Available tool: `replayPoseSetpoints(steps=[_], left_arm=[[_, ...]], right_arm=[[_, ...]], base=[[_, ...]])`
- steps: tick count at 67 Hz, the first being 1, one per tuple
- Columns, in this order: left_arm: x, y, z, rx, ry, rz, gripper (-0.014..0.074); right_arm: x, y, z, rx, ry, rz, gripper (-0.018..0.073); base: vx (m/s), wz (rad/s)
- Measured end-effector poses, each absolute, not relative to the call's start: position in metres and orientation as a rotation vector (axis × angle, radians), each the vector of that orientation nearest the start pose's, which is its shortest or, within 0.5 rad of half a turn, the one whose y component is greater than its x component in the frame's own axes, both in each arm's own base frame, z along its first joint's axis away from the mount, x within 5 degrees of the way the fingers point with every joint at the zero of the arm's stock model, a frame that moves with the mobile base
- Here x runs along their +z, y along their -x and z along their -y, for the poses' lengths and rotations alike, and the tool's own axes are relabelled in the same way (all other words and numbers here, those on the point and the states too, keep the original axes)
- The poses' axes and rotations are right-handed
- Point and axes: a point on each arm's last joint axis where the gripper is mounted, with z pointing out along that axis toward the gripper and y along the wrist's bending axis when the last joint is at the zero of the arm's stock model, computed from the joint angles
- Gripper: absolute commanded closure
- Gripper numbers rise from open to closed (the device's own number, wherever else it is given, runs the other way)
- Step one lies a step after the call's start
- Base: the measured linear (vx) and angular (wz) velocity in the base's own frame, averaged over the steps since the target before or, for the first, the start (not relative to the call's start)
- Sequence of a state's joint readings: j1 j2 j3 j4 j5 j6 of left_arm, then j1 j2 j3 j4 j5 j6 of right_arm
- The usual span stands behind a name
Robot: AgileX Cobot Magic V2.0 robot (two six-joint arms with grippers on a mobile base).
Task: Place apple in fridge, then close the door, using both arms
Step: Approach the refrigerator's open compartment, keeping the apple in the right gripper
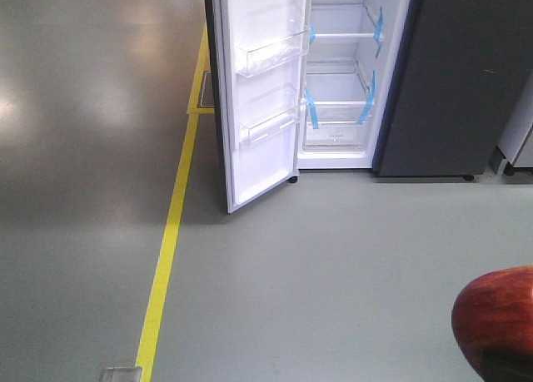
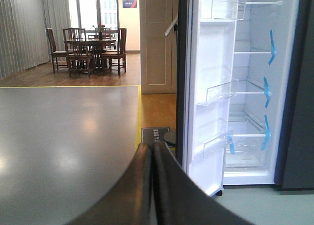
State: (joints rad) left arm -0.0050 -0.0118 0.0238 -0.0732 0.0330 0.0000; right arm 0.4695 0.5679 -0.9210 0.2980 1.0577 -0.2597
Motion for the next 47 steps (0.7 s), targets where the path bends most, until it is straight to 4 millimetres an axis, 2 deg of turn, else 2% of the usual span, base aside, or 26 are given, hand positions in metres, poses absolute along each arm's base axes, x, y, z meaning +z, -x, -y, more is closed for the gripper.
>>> replayPoseSetpoints(steps=[47], left_arm=[[0.2028,-0.0565,0.0005,-0.064,0.05,-1.528,0.0602]], right_arm=[[0.3846,-0.0544,-0.0537,0.485,0.767,-2.048,0.0335]], base=[[0.14,0.02]])
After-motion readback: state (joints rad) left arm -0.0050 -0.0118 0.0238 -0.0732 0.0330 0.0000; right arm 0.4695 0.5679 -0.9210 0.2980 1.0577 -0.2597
